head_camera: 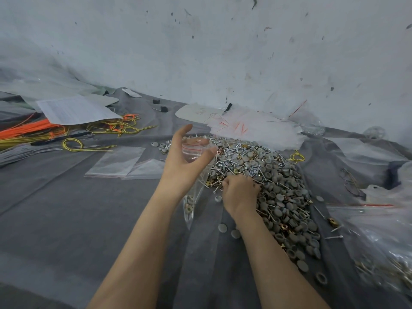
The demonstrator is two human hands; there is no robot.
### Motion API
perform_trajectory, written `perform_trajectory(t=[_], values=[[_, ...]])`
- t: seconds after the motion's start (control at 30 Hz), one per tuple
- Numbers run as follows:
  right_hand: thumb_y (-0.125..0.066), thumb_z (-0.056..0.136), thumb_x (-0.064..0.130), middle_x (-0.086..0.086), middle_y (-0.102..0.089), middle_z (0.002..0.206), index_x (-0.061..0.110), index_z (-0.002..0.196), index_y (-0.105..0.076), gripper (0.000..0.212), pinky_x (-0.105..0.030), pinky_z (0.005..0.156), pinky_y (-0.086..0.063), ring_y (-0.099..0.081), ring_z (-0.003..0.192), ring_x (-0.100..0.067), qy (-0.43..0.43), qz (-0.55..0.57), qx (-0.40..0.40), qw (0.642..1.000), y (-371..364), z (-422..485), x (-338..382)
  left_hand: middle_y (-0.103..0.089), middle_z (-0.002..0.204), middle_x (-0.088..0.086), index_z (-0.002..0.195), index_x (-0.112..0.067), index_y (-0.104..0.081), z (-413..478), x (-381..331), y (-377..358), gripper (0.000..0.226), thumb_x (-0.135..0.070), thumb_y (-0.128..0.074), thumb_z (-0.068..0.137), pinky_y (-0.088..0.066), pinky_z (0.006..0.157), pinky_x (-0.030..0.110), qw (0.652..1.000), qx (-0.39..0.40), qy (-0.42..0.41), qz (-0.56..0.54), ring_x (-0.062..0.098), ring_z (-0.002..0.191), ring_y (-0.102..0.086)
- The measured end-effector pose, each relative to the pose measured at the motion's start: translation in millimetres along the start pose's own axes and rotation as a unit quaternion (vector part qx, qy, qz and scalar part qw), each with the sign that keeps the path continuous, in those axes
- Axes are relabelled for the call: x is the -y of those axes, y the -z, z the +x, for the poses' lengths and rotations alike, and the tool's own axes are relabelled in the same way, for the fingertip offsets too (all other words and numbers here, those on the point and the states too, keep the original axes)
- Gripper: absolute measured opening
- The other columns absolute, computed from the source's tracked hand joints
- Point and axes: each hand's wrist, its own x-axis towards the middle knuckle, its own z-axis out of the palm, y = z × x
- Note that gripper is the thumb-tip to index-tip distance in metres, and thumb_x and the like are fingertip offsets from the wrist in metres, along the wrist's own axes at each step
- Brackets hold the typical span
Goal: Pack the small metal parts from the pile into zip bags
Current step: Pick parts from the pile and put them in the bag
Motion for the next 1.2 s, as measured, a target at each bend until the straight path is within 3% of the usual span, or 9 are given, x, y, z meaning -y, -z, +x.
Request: perform_trajectory(t=[0.1,0.17,0.33,0.4,0.53,0.7,0.83,1.0,1.2], values=[[-0.038,0.100,0.018,-0.007,-0.059,0.088,0.013,0.086,-0.056,0.024,-0.033,0.075,-0.041,-0.056,0.089,-0.027,-0.029,0.140,-0.007,0.990,6.9,2.5,-5.2,-0.064,0.097,-0.027,0.133,-0.032,-0.041,-0.8,-1.5,0.2,0.063,-0.031,-0.075,0.080,-0.043,0.067,0.001,1.000,0.002,-0.004,0.006,-0.017,0.089,-0.057],[-0.043,0.099,0.014,-0.002,-0.058,0.086,0.009,0.098,-0.062,0.019,-0.027,0.069,-0.041,-0.057,0.082,-0.022,-0.045,0.264,-0.019,0.963,15.4,3.8,-8.6,-0.060,0.087,-0.039,0.133,-0.030,-0.042,-1.6,-1.9,-0.9,0.061,-0.029,-0.074,0.081,-0.041,0.064,-0.002,1.000,0.002,-0.009,0.013,-0.022,0.084,-0.055],[-0.052,0.095,0.007,0.004,-0.066,0.089,0.012,0.110,-0.068,0.022,-0.017,0.069,-0.052,-0.063,0.073,-0.006,-0.037,0.445,0.049,0.893,42.5,5.5,-17.4,-0.062,0.103,-0.017,0.134,-0.028,-0.041,-1.1,-1.0,-5.5,0.063,-0.028,-0.074,0.081,-0.043,0.069,0.001,1.000,0.005,-0.005,0.020,-0.018,0.091,-0.055],[-0.054,0.094,0.006,0.006,-0.067,0.086,0.015,0.103,-0.069,0.019,-0.012,0.064,-0.050,-0.062,0.068,-0.002,-0.039,0.462,0.062,0.884,47.8,6.0,-16.9,-0.064,0.109,-0.011,0.134,-0.029,-0.040,-0.9,-0.4,-6.1,0.063,-0.031,-0.074,0.081,-0.046,0.073,0.006,0.999,0.012,0.000,0.030,-0.009,0.098,-0.058],[-0.056,0.092,0.005,0.004,-0.070,0.085,0.022,0.090,-0.067,0.020,-0.021,0.075,-0.055,-0.067,0.073,-0.008,-0.034,0.499,0.042,0.865,54.6,2.7,-17.2,-0.062,0.102,-0.011,0.126,-0.030,-0.046,-3.1,-3.3,-9.4,0.049,-0.027,-0.071,0.084,-0.049,0.072,0.011,0.994,0.046,-0.031,0.094,-0.006,0.087,-0.061],[-0.061,0.090,0.007,0.007,-0.069,0.068,0.023,0.082,-0.065,0.018,-0.014,0.060,-0.053,-0.066,0.060,0.000,-0.016,0.554,0.009,0.832,70.5,2.9,-9.4,-0.059,0.103,-0.002,0.106,-0.014,-0.068,-1.9,-4.1,-19.6,0.019,-0.014,-0.066,0.087,-0.038,0.085,0.018,0.950,0.081,-0.127,0.274,0.011,0.096,-0.056],[-0.066,0.087,0.011,0.007,-0.067,0.063,0.025,0.075,-0.064,0.018,-0.021,0.057,-0.054,-0.062,0.053,-0.001,0.015,0.525,-0.037,0.850,79.6,0.5,-1.9,-0.061,0.099,0.003,0.099,-0.008,-0.068,-2.7,-3.0,-26.3,0.017,-0.018,-0.069,0.085,-0.043,0.081,0.031,0.930,0.075,-0.158,0.324,0.019,0.093,-0.057],[-0.069,0.086,0.018,0.010,-0.070,0.068,0.032,0.075,-0.066,0.018,-0.015,0.059,-0.052,-0.064,0.060,0.002,0.052,0.493,-0.012,0.869,86.9,-1.7,-5.6,-0.067,0.092,0.001,0.097,-0.008,-0.071,-2.1,-5.3,-23.4,0.015,-0.019,-0.067,0.088,-0.047,0.081,0.029,0.948,0.078,-0.152,0.270,0.017,0.088,-0.062],[-0.067,0.086,0.014,0.003,-0.074,0.080,0.028,0.082,-0.071,0.016,-0.032,0.082,-0.055,-0.067,0.072,-0.009,0.033,0.529,0.071,0.845,84.9,-0.2,-12.3,-0.069,0.086,-0.009,0.093,-0.017,-0.070,1.6,-5.2,-19.1,0.007,-0.020,-0.066,0.089,-0.048,0.081,0.019,0.980,0.116,-0.070,0.149,0.002,0.083,-0.064]])
